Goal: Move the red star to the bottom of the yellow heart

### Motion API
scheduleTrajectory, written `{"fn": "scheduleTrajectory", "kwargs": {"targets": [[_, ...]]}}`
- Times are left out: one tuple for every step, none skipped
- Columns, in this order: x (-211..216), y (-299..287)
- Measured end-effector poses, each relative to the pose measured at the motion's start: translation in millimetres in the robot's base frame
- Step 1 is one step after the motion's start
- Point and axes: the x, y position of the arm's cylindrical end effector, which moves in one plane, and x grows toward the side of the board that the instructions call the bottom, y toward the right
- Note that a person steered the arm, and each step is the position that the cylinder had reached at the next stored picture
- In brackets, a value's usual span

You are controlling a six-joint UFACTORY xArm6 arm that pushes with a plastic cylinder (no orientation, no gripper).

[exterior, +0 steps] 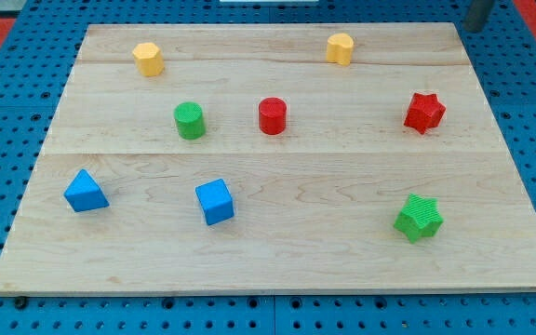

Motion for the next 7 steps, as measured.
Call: {"fn": "scheduleTrajectory", "kwargs": {"targets": [[42,-34],[54,-66],[58,-64],[58,-64],[103,-71],[145,-81],[150,-52]]}}
